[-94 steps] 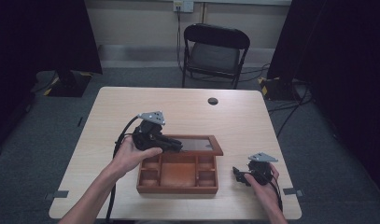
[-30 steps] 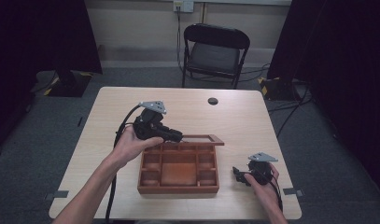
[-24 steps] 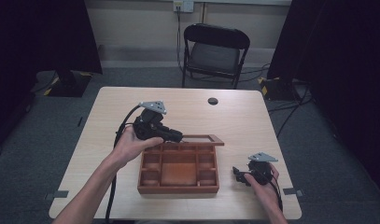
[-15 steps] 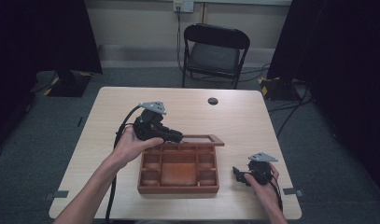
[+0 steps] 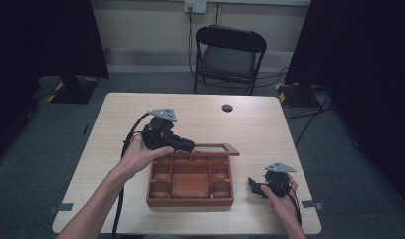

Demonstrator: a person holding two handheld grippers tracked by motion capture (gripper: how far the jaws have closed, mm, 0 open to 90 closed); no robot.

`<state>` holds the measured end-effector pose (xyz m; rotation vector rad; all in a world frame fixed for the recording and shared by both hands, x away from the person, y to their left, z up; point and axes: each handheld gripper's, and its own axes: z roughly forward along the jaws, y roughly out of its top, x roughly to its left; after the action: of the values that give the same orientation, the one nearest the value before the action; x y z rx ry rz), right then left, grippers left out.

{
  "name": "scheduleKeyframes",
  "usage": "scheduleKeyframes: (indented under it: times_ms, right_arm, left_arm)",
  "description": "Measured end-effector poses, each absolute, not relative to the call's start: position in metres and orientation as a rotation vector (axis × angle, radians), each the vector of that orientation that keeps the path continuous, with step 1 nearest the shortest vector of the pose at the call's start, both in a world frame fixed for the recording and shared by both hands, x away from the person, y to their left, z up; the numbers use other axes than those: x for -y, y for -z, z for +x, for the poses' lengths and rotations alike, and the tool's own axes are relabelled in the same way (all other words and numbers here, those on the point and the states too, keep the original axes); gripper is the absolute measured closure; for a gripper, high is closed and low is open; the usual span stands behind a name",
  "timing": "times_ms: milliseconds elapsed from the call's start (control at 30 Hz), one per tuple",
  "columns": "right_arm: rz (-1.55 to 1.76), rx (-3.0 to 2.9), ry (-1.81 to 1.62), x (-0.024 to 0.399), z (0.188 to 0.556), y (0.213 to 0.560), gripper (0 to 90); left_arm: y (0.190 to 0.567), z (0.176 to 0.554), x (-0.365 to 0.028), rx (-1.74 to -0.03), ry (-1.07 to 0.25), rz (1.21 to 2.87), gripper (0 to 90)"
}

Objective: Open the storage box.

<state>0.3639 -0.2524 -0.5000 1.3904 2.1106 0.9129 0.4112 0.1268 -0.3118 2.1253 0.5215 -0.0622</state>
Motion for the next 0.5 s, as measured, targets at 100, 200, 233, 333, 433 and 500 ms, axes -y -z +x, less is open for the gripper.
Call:
scheduleKeyframes:
  times_ms: [100, 200, 233, 333, 433, 500]
  right_arm:
    - [1.390, -2.111, -0.913, 0.2524, 0.3639, 0.5000, 12.7]
    - [1.390, -2.111, -0.913, 0.2524, 0.3639, 0.5000, 12.7]
    - [1.390, -2.111, -0.913, 0.2524, 0.3639, 0.5000, 12.7]
    - [1.390, -2.110, -0.912, 0.2524, 0.3639, 0.5000, 12.7]
    - [1.390, -2.111, -0.913, 0.2524, 0.3639, 0.5000, 12.7]
    - [1.390, -2.111, -0.913, 0.2525, 0.3639, 0.5000, 12.7]
  left_arm:
    - [0.3119, 0.4112, -0.1269, -0.522, 0.064, 2.122, 82.3]
    - [0.3118, 0.4112, -0.1270, -0.526, 0.065, 2.120, 82.3]
    - [0.3118, 0.4113, -0.1271, -0.527, 0.066, 2.120, 82.3]
    - [0.3115, 0.4113, -0.1271, -0.521, 0.067, 2.132, 82.3]
    - [0.3118, 0.4112, -0.1269, -0.523, 0.066, 2.126, 82.3]
    - [0.3117, 0.4110, -0.1269, -0.528, 0.063, 2.124, 82.3]
